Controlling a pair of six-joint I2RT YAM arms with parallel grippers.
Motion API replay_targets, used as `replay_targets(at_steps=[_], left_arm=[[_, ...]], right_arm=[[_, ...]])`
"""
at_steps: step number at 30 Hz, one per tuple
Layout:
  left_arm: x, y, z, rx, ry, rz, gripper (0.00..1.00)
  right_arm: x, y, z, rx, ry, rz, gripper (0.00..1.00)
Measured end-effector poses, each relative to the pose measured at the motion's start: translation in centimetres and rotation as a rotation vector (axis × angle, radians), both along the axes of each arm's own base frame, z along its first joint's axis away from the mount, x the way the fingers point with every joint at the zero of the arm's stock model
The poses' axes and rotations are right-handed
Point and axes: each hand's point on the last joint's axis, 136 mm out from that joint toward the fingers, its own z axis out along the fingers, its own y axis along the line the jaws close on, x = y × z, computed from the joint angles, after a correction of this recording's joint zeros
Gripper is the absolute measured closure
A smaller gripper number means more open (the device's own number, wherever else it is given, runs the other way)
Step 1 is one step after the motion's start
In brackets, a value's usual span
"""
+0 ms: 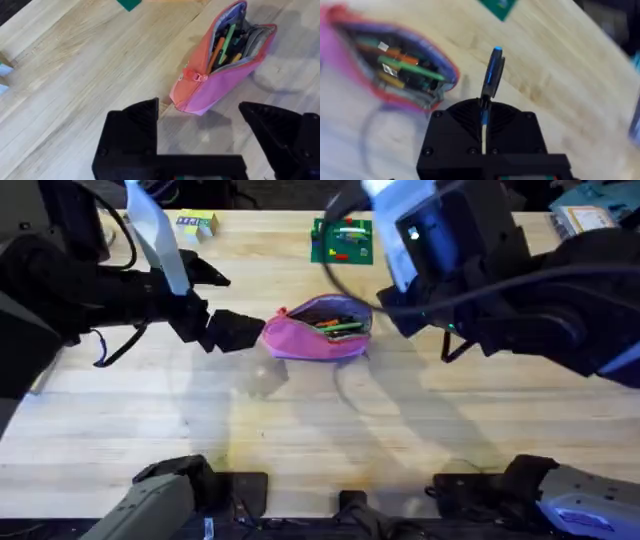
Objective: Unzip the bag, pick up the pens from the table one at a time and place them inside, then zip the bag closed.
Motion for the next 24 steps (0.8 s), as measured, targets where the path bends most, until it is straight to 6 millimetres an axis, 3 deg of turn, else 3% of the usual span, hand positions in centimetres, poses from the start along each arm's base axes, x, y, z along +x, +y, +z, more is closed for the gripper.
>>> replay_targets(at_steps=[13,24], left_arm=[[0.0,0.0,0.0,0.0,0.0,0.0,0.007],[0.0,0.0,0.0,0.0,0.0,0.0,0.007]], right_arm=[[-2.0,3.6,-1.2,-0.321,0.022,0.644,0.969],[-1.2,6.3,-4.0,-0.422,0.024,0.864,0.969]])
